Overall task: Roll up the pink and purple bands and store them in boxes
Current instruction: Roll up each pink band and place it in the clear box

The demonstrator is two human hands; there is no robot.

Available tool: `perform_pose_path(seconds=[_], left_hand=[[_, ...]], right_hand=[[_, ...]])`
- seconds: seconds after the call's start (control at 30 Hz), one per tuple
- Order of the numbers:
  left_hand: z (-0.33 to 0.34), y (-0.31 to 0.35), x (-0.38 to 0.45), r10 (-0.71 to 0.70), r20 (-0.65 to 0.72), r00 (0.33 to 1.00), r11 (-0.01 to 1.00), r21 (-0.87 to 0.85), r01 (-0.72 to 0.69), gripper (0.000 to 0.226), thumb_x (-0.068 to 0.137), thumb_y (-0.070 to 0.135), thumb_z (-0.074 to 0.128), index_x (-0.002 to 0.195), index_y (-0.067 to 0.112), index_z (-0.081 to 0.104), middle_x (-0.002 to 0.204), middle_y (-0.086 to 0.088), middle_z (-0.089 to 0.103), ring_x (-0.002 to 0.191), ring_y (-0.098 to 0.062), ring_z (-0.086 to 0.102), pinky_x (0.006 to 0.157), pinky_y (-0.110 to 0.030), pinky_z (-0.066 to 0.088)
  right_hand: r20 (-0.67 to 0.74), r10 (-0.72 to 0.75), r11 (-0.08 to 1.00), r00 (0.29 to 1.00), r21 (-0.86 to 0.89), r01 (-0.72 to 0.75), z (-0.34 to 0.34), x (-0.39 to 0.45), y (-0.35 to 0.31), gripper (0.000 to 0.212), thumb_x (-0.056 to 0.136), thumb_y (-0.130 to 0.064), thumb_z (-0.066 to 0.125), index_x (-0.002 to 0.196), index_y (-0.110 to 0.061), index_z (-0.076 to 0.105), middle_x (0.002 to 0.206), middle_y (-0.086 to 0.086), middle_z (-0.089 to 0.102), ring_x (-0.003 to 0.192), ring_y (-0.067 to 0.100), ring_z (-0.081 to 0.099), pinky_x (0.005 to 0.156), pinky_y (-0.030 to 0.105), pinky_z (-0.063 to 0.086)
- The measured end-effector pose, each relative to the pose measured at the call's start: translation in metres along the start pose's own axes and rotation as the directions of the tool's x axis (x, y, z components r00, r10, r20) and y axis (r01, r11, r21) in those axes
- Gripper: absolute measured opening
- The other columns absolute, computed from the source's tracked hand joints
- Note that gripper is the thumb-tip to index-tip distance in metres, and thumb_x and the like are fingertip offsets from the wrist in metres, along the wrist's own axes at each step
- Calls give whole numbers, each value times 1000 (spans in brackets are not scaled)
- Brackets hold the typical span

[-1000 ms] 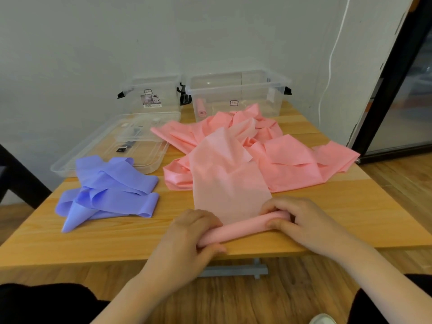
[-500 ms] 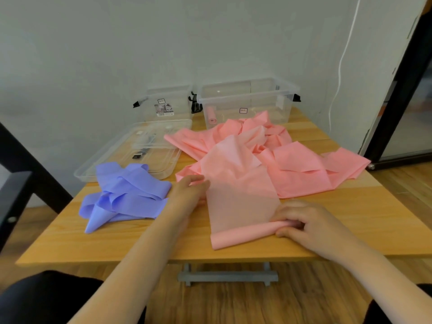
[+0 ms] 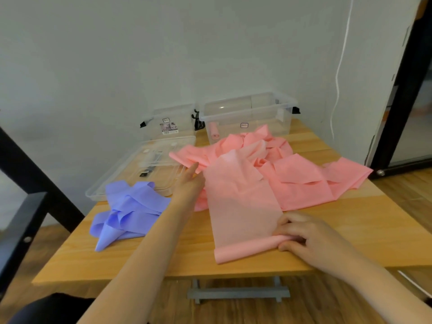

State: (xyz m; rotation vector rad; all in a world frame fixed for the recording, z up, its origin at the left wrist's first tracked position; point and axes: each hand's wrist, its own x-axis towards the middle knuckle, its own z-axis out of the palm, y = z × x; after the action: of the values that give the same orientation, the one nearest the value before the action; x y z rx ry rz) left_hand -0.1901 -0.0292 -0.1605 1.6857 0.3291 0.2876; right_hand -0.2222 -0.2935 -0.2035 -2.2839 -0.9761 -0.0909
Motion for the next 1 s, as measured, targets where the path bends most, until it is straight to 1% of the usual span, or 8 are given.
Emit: perform_pose_path(seconds=[0.1, 0.17, 0.23, 0.3, 0.5, 0.67, 0.83, 1.0], left_hand=[[1, 7, -22, 323, -19, 946, 786, 563, -257, 47, 90, 6, 52, 136, 11, 43, 146, -3, 34, 134, -18, 31, 100, -19, 24], [4, 5, -57, 446, 192, 874, 647, 606, -464, 34, 87, 15, 59, 121, 15, 58, 135, 3, 45, 126, -11, 39, 93, -7, 21], [6, -6, -97, 394, 433, 810, 573, 574, -585, 31, 82, 29, 66, 112, 24, 63, 122, 15, 47, 113, 1, 41, 89, 1, 21], [3, -27, -121, 368, 520, 771, 487, 599, -636, 39, 78, 42, 65, 115, 32, 61, 112, 22, 43, 106, 7, 37, 88, 1, 21], [-5, -49, -122, 415, 297, 860, 699, 501, -510, 21, 79, 26, 54, 96, 34, 65, 87, 30, 59, 84, 15, 54, 70, 0, 36], [-7, -59, -120, 445, 422, 789, 542, 575, -613, 31, 79, 45, 54, 102, 29, 66, 96, 23, 51, 91, 3, 48, 82, -8, 36], [-7, -48, -115, 457, 327, 827, 643, 521, -561, 18, 86, 23, 59, 101, 34, 61, 85, 25, 57, 82, 11, 53, 72, 1, 34], [-10, -54, -111, 425, 454, 783, 541, 566, -622, 39, 76, 53, 49, 103, 29, 65, 97, 19, 53, 91, 4, 45, 82, -3, 32]], right_hand=[[16, 14, 1000, 1000, -4, -14, -1, -1, 0, 21, 77, -23, 72, 97, -28, 72, 94, -25, 52, 95, -6, 49, 80, 9, 36], [27, 32, 999, 999, 4, -33, -2, -1, 1, 25, 78, -24, 71, 102, -29, 70, 97, -26, 52, 95, -7, 50, 81, 9, 35], [35, 48, 999, 998, 16, -48, -2, -2, 0, 30, 77, -24, 71, 106, -29, 69, 100, -25, 51, 95, -6, 50, 82, 9, 35], [42, 55, 998, 998, 17, -56, -3, -2, -1, 32, 76, -22, 72, 107, -30, 69, 98, -23, 51, 96, -4, 50, 83, 10, 35], [-56, 159, 982, 986, 110, -152, -6, -4, -3, 29, 80, -17, 69, 89, -43, 58, 89, -32, 57, 92, -18, 49, 77, 2, 34], [16, 142, 987, 990, 77, -143, -7, -3, -8, 25, 76, -17, 72, 83, -39, 60, 92, -23, 56, 93, -6, 50, 77, 9, 36], [-69, 148, 987, 987, 69, -144, -9, -3, -6, 37, 77, -14, 71, 83, -47, 54, 89, -30, 58, 93, -18, 49, 76, 0, 33], [-58, 134, 988, 989, 79, -129, -6, -3, -7, 30, 81, -13, 67, 82, -42, 58, 94, -21, 59, 94, -7, 51, 79, 5, 35]])
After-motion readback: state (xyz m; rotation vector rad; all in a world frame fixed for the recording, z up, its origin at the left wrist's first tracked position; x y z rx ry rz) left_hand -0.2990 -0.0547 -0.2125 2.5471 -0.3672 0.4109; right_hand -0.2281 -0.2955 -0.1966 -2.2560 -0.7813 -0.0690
